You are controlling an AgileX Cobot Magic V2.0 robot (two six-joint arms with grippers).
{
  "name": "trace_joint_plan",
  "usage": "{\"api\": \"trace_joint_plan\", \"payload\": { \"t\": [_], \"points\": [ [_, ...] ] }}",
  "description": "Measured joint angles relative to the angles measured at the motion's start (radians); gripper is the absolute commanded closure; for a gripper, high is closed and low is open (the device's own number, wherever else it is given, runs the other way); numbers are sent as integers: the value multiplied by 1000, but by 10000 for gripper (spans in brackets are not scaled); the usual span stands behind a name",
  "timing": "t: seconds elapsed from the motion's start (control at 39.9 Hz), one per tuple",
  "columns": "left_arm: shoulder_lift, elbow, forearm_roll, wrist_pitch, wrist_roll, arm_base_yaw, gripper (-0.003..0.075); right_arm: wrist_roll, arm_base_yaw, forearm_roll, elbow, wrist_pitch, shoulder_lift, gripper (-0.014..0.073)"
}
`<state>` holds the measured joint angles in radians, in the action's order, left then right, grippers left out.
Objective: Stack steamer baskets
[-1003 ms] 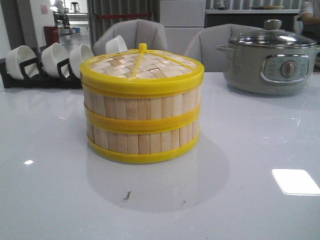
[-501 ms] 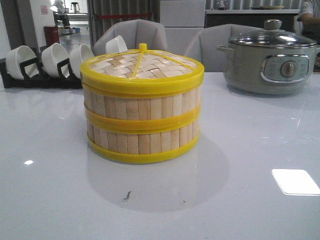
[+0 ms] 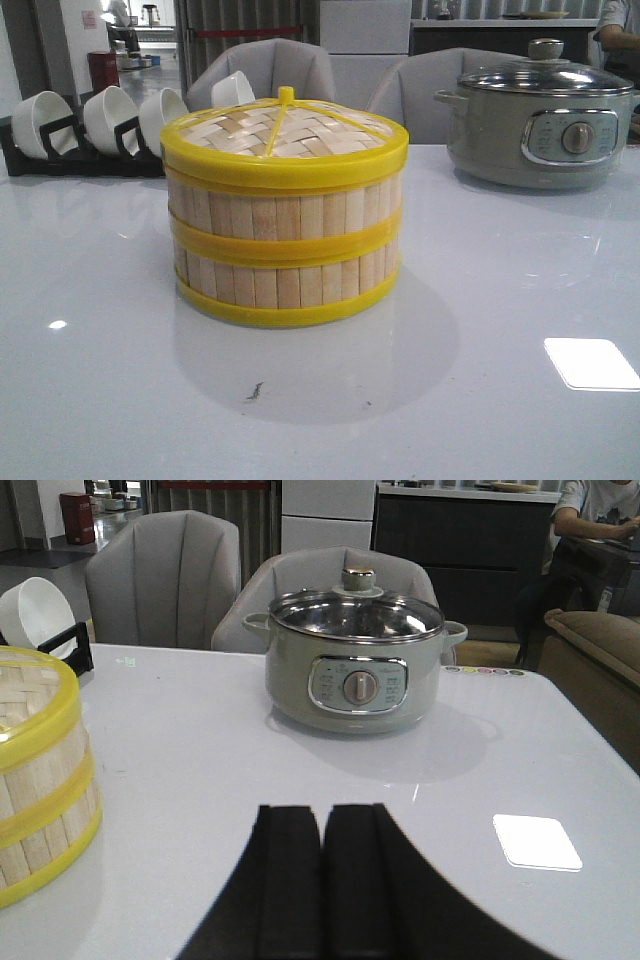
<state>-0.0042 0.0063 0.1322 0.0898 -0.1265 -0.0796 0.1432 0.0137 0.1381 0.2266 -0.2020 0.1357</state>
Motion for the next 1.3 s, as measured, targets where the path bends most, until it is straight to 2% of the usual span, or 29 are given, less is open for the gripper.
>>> {"api": "trace_joint_plan", "payload": {
  "t": [0.63, 0.73, 1.05, 1.3],
  "points": [
    [0, 0, 0, 0, 0, 0, 627, 0, 0, 4, 0, 2, -2, 517],
    [0, 0, 0, 0, 0, 0, 627, 0, -5, 5, -3, -7, -22, 538],
    [0, 0, 0, 0, 0, 0, 627, 0, -145, -14, -125, -21, -131, 542],
    [0, 0, 0, 0, 0, 0, 627, 2, -170, -39, -226, 25, -146, 542]
  ]
}}
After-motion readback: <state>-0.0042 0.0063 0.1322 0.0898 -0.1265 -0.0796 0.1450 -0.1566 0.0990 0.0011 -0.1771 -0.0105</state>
